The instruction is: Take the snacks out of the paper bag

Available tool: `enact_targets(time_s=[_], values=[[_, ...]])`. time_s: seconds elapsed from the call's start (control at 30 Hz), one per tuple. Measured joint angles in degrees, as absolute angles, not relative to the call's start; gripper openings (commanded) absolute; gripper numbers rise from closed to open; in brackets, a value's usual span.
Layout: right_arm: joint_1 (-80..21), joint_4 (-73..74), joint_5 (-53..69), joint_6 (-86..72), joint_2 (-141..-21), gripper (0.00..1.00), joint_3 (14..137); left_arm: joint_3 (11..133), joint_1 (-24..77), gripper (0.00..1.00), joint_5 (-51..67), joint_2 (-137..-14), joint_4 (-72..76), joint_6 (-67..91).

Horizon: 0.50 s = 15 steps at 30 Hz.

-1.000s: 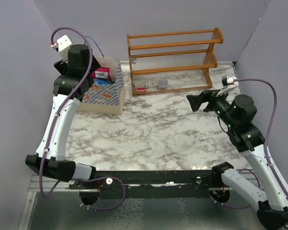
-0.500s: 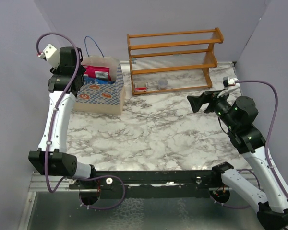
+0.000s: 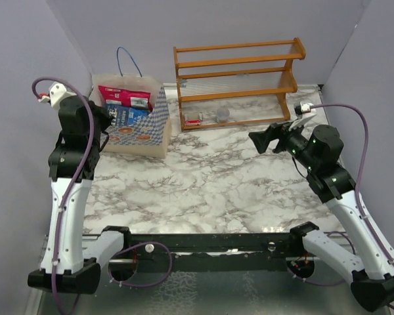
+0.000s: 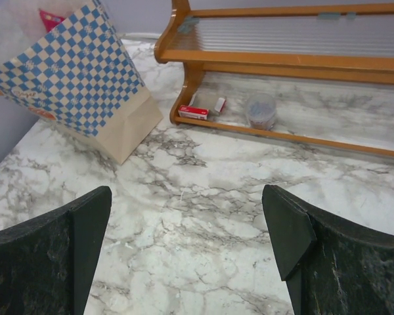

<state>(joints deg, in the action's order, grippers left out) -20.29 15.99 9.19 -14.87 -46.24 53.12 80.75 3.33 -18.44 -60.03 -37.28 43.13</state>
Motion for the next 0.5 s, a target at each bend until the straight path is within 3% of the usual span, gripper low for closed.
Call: enact_targets(time_s=[0.5], values=[[-20.29, 11.75, 27.42, -15.55, -59.66, 0.99, 56.18, 68.34, 4.91, 0.00, 8.71, -48.51, -32.62, 35.86]])
